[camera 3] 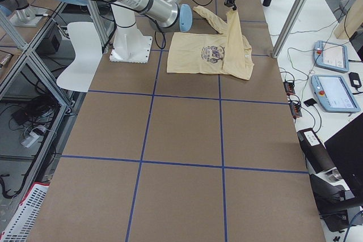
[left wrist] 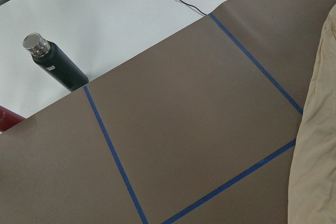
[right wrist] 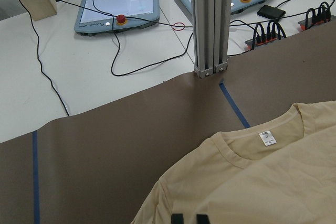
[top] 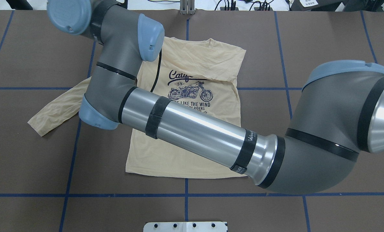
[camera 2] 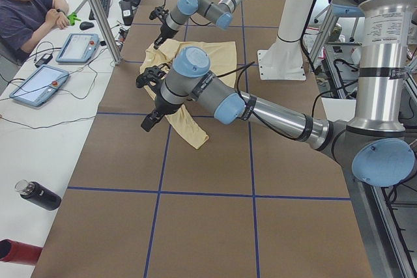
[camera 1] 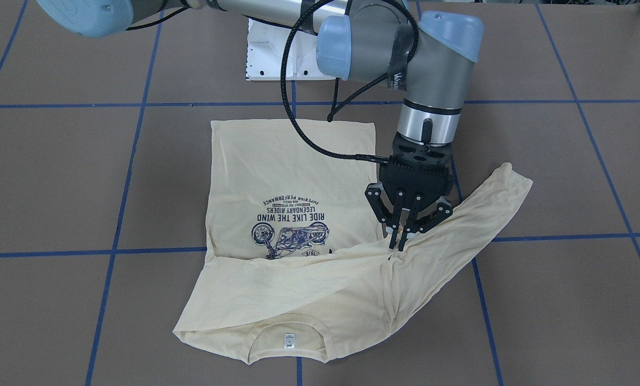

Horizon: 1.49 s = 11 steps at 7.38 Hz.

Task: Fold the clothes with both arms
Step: 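Carry the sleeve with the right gripper across the shirt toward the left gripper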

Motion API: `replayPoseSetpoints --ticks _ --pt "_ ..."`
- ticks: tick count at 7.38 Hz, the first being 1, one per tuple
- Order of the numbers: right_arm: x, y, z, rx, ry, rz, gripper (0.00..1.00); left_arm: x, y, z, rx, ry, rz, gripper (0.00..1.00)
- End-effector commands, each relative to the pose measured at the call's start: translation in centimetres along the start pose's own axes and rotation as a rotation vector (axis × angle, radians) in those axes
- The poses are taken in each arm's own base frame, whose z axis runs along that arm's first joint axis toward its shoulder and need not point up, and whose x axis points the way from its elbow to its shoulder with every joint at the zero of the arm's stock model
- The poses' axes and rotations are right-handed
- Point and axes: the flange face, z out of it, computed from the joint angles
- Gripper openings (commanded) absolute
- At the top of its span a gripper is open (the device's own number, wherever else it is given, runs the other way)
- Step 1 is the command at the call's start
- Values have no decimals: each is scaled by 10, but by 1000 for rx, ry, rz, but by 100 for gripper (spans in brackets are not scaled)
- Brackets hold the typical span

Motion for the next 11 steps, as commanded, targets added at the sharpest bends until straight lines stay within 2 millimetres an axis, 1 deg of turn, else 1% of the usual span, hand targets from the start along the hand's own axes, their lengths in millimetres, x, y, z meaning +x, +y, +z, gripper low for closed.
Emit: replayPoseSetpoints --ticks 1,2,3,4,5,6,7,8,9,10,11 --pt "-32 -6 -45 -70 -45 36 99 0 0 0 -1 0 -1 100" --pt "-38 -10 -57 -74 -37 35 99 0 0 0 1 1 0 100" --pt "-41 -19 -69 -88 -17 31 100 0 0 0 2 1 2 100" --pt "-31 -42 -71 -151 16 41 100 4 -3 -2 11 3 20 100" --pt "6 -58 -66 -200 45 2 100 14 -5 1 46 13 74 100" --pt "56 -68 -59 -236 3 -65 100 38 5 29 29 65 123 100" --pt "100 -81 -50 -258 -4 -99 100 68 3 56 -4 125 170 100" --pt "161 -87 -37 -261 -24 -186 100 92 4 77 -35 165 152 100" --pt "240 -102 -27 -274 -48 -285 100 115 4 90 -41 197 89 100" --pt "318 -118 -28 -292 -68 -352 100 129 16 102 -41 191 33 100" --pt "398 -125 -29 -307 -69 -444 100 142 35 113 -9 157 -16 100"
